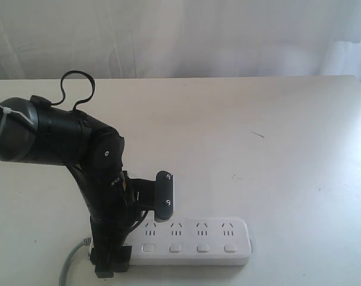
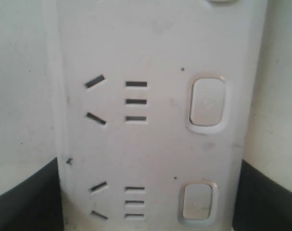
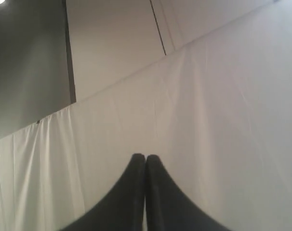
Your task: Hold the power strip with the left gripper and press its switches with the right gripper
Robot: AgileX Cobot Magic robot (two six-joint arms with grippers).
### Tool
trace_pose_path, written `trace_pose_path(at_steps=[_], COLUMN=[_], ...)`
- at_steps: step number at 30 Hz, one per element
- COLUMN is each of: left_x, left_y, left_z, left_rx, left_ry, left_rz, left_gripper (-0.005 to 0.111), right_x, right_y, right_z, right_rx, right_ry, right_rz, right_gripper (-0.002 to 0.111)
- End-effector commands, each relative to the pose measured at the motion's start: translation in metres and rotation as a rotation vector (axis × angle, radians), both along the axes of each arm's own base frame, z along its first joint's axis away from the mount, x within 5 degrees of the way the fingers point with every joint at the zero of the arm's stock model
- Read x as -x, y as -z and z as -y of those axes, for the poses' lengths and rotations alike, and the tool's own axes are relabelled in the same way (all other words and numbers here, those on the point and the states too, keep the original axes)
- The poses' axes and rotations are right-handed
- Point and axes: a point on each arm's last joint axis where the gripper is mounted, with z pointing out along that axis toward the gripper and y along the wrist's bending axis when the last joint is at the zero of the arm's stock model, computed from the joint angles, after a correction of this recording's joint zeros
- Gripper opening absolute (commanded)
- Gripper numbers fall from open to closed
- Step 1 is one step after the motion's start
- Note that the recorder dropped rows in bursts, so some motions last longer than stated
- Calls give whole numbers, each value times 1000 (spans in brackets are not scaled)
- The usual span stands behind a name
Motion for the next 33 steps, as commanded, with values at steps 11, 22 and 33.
trace_pose_path(at_steps=[11,22,33], left_x=[3,5,5], left_y=[23,23,22], left_z=[-2,-3,-3], left_rx=[-36,-47,-49], left_ry=[12,12,12], left_rz=[-27,-43,-45], left_gripper=[0,0,0], right_x=[-38,-120,-127], right_y=[-52,14,52], right_z=[-34,-52,-110], right_rx=[481,606,828], right_ry=[-266,-638,-512], right_rz=[-365,-769,-882], right_gripper=[0,0,0])
